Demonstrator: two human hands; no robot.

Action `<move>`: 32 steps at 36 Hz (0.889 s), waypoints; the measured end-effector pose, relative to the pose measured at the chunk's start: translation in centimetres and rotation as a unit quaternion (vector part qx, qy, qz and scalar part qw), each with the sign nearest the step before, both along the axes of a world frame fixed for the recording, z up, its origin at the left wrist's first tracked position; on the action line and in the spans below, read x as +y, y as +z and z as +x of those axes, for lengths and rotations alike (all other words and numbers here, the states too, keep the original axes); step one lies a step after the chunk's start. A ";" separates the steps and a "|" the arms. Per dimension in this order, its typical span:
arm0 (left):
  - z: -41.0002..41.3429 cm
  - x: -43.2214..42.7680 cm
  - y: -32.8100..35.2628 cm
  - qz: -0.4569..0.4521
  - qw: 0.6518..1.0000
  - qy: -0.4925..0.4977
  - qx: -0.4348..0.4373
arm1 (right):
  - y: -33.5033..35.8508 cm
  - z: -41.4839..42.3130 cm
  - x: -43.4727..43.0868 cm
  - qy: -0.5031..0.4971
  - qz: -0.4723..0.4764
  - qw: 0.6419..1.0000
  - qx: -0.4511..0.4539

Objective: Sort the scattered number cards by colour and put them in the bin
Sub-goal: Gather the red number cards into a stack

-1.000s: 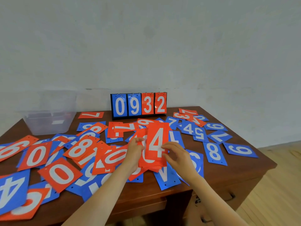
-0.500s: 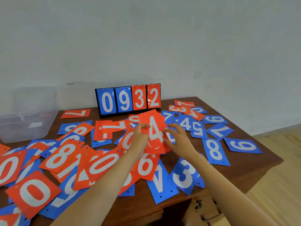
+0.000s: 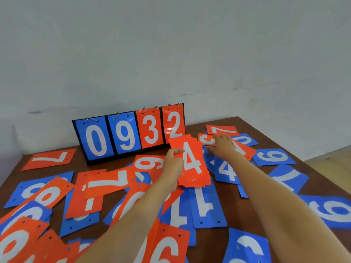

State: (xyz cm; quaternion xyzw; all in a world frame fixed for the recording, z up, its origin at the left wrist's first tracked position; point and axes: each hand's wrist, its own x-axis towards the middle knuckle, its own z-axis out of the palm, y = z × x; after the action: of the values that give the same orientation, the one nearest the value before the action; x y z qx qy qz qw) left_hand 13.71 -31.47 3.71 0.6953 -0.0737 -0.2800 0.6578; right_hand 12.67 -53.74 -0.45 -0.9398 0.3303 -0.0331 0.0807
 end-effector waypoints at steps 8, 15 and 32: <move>1.0 -0.6 -1.3 0.005 1.000 0.003 -0.006 | 0.6 2.8 -0.1 0.122 -0.037 0.984 0.125; 1.2 0.5 -1.6 0.033 0.999 0.023 -0.009 | -0.2 2.1 1.8 0.123 -0.181 0.968 0.119; -3.4 8.2 2.4 0.026 0.998 0.054 -0.018 | 4.1 -7.1 10.6 0.144 -0.221 0.958 -0.112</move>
State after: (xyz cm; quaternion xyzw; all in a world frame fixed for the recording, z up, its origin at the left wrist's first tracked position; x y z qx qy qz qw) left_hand 10.32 -23.30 6.16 0.7203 -0.0408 -0.2332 0.6521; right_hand 5.54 -43.13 3.63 -0.9621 0.1646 -0.1984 -0.0889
